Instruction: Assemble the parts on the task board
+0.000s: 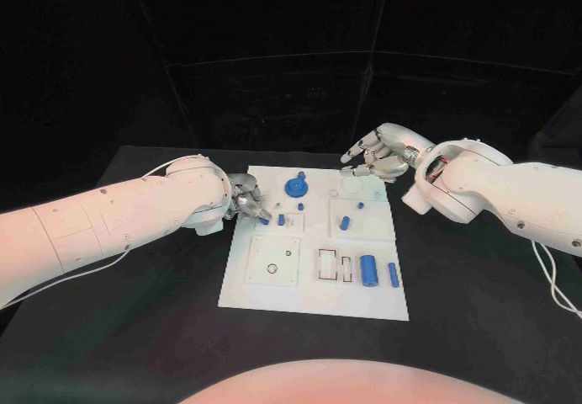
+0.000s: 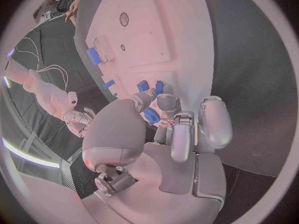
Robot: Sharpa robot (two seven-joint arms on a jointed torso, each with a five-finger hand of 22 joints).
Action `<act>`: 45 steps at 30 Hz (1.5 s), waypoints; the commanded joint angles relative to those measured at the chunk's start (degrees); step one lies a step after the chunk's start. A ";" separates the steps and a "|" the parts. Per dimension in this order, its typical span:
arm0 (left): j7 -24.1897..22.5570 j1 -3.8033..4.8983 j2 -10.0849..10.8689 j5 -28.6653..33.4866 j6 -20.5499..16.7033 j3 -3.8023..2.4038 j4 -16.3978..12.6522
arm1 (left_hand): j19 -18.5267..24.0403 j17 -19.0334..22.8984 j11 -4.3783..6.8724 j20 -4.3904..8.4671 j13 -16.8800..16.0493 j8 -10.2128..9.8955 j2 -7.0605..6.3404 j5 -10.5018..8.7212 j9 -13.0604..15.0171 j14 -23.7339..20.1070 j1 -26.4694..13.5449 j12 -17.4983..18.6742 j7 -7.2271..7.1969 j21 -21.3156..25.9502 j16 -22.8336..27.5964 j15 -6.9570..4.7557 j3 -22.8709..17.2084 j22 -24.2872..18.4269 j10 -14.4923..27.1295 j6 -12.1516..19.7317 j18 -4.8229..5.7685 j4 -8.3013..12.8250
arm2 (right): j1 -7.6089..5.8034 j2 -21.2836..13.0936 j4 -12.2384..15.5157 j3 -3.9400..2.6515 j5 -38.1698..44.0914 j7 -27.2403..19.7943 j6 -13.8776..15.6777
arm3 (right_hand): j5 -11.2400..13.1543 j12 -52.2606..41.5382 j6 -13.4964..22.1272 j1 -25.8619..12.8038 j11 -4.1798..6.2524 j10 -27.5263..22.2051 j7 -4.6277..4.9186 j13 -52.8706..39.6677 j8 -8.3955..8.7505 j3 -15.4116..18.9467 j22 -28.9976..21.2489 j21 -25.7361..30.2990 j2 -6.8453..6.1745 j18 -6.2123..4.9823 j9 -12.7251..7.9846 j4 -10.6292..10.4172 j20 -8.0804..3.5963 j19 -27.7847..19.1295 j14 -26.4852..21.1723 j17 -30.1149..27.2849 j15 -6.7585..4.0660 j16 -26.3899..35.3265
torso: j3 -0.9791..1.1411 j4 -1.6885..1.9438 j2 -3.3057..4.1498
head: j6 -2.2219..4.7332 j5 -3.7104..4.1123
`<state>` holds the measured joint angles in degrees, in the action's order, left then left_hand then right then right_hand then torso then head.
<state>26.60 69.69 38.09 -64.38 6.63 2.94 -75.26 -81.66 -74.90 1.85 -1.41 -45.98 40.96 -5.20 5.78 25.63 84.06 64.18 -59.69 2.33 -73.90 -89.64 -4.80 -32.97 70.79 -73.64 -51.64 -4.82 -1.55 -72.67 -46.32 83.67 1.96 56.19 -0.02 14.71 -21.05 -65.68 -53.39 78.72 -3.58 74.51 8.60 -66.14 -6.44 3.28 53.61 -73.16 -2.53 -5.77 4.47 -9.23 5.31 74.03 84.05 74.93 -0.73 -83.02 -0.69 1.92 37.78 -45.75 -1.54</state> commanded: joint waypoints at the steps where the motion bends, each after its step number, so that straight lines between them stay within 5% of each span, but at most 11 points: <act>1: 0.30 -0.02 -0.30 -0.52 1.11 0.07 0.03 | -0.50 -15.10 0.24 0.09 -0.12 0.05 -1.25 0.42 -0.29 5.94 -2.00 -0.33 -0.45 -0.15 -0.36 -0.35 -1.25 0.16 -0.52 -0.54 0.28 0.73 | -0.10 -0.01 0.08 -0.02 -0.15 -0.43 -0.26 | -0.34 0.18 0.01 -0.40 0.10 -0.03 -0.01 0.08 -0.34 0.39 -0.06 0.27 0.17 -0.95 -0.06 0.02 -0.17 -0.23 3.09 2.24 -0.21 0.36 | 0.01 -0.01 0.01 | -0.03 0.01; 26: 2.42 0.01 -1.68 -0.53 0.79 0.09 1.86 | -1.17 -15.10 0.64 0.60 -1.84 0.24 -1.98 0.19 -0.73 5.94 -7.94 -1.88 -0.88 -1.01 -0.36 -0.81 2.42 1.49 -1.87 -2.57 0.55 -3.37 | -0.10 -0.13 0.20 -0.02 -0.15 -0.29 -0.22 | -0.53 0.26 0.02 -0.41 0.10 -0.10 -0.01 0.18 -0.38 0.47 -0.19 0.36 0.20 -0.97 -0.06 -0.02 -0.18 -0.25 3.04 2.02 -0.21 0.51 | -0.03 -0.01 -0.01 | -0.24 0.30; 36: 2.41 0.00 -1.11 -0.50 0.21 0.09 1.65 | -1.34 -15.10 0.59 0.64 -2.27 0.44 -3.33 -0.07 -0.84 5.94 -11.15 -2.33 -0.83 -1.16 -0.36 -0.81 10.20 1.96 -2.07 -3.08 0.63 -6.26 | -0.10 -0.21 0.18 -0.02 -0.15 -0.32 -0.46 | -0.57 0.26 0.02 -0.45 0.10 -0.11 0.00 0.19 -0.38 0.50 -0.23 0.38 0.19 -0.98 -0.06 -0.04 -0.18 -0.27 3.04 2.02 -0.21 0.52 | -0.06 0.04 -0.03 | -0.33 0.44; 39: 1.39 0.00 -0.56 0.97 -1.58 0.08 1.42 | -0.95 -15.10 0.41 0.64 -0.51 -0.02 -3.18 -0.08 -1.04 5.94 -11.49 -1.04 -0.59 -0.30 -0.36 -0.77 13.39 1.11 -0.96 -2.05 0.43 -7.39 | -0.10 -0.21 0.16 -0.02 -0.15 -0.35 -0.50 | -0.57 0.26 0.02 -0.45 0.10 -0.11 0.00 0.19 -0.38 0.50 -0.23 0.38 0.19 -0.98 -0.06 -0.04 -0.18 -0.27 3.04 2.02 -0.21 0.52 | -0.06 0.05 -0.03 | -0.28 0.51; 42: 0.43 0.01 -0.17 3.27 -3.50 0.06 1.29 | -0.31 -15.10 -1.59 -0.21 5.79 -3.86 -2.97 -0.46 -2.79 5.94 -10.85 3.88 1.79 1.05 -0.36 0.70 16.62 -0.19 4.24 4.77 0.30 -8.60 | -0.10 -0.16 0.10 -0.02 -0.15 -0.37 -0.51 | -0.57 0.26 0.02 -0.45 0.10 -0.11 0.00 0.19 -0.38 0.50 -0.23 0.38 0.19 -0.98 -0.06 -0.04 -0.18 -0.27 3.04 2.02 -0.21 0.52 | -0.07 0.04 -0.05 | -0.28 0.55; 45: -1.19 0.02 0.12 5.11 -5.56 0.05 1.20 | -0.14 -15.05 -2.81 -1.22 8.88 -4.65 -2.09 -0.45 -3.51 5.93 -9.30 5.87 3.00 1.57 -0.34 1.68 19.26 -0.60 7.63 6.80 0.20 -9.60 | -0.10 -0.10 0.00 -0.02 -0.15 -0.39 -0.51 | -0.57 0.26 0.02 -0.45 0.10 -0.11 0.00 0.19 -0.38 0.50 -0.23 0.38 0.19 -0.98 -0.06 -0.04 -0.18 -0.27 3.04 2.02 -0.21 0.52 | -0.10 0.06 -0.02 | -0.28 0.50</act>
<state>27.77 69.99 38.26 -62.64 4.43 2.81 -73.91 -81.73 -74.90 -0.78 -2.38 -37.49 36.22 -7.16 5.53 23.82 84.06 54.33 -54.07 5.40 -72.52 -89.64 -3.35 -14.06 70.20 -66.43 -45.00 -4.82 -11.04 -72.67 -46.47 83.66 1.96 56.18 0.01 14.57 -21.30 -65.68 -53.39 78.72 -3.58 74.51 8.60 -66.02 -6.44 3.43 53.47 -73.16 -2.53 -5.78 4.47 -9.39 5.31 74.03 84.05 74.91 -0.73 -82.80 -0.76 1.94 37.74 -46.03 -1.00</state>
